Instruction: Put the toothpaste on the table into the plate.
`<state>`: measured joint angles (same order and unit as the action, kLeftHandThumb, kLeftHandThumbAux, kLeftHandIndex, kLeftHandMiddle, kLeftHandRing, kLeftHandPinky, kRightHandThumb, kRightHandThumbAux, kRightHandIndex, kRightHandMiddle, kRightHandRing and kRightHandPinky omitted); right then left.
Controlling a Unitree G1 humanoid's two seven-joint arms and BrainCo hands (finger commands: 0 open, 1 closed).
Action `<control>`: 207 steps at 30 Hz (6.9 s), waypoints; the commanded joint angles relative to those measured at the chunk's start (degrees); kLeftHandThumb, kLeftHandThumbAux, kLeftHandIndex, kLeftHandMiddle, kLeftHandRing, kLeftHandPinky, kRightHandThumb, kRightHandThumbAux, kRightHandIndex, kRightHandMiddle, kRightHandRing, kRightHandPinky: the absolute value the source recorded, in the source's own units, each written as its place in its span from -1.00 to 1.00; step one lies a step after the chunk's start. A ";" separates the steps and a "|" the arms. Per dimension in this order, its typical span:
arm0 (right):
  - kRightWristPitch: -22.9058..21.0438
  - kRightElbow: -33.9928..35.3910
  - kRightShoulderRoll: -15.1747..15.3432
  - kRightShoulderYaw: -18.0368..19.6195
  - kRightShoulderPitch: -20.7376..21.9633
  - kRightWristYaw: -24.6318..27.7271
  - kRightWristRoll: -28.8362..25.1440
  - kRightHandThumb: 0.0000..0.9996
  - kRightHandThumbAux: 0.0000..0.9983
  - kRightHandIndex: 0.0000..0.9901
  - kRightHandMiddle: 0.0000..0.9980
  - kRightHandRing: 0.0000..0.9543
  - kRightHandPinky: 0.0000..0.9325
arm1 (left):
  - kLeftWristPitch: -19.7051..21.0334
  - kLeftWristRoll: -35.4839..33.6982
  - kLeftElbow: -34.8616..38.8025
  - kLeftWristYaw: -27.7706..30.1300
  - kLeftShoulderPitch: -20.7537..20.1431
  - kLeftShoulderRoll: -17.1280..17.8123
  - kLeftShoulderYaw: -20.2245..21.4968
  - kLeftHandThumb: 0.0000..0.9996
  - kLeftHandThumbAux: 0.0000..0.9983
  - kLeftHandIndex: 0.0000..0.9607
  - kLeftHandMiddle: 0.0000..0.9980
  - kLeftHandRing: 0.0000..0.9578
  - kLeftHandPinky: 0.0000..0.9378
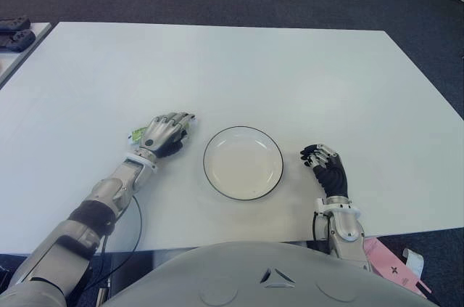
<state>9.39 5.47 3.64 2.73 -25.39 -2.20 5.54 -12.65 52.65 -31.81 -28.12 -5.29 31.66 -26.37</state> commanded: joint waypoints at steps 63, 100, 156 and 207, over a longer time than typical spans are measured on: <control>-2.05 -0.44 0.04 0.19 0.39 0.45 -0.19 0.41 0.46 -0.14 -0.03 -0.03 -0.04 | 5.23 -9.29 -4.34 7.22 2.73 0.22 1.81 0.70 0.34 -0.16 0.10 0.73 0.78; -1.70 -1.40 -0.40 -0.34 1.24 0.27 0.38 0.41 0.46 -0.14 -0.02 -0.01 -0.01 | 4.93 -9.83 29.54 2.77 13.93 4.36 19.33 0.71 0.33 -0.14 0.11 0.91 0.92; -1.94 -2.90 -0.78 -1.90 3.11 -1.09 1.39 0.41 0.46 -0.14 -0.01 -0.01 -0.01 | -1.43 -13.54 52.22 18.18 10.25 -12.05 15.32 0.71 0.33 -0.14 0.10 0.89 0.86; -1.49 -2.29 -0.39 -2.04 1.75 -0.68 1.28 0.41 0.46 -0.14 -0.01 -0.01 -0.01 | 32.18 15.93 61.49 63.17 18.03 0.16 10.55 -0.75 -0.51 -0.68 -0.34 -0.43 -0.49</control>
<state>9.62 3.52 3.30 1.04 -22.80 -3.19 6.70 18.01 63.90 27.48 32.52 10.75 33.81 -13.68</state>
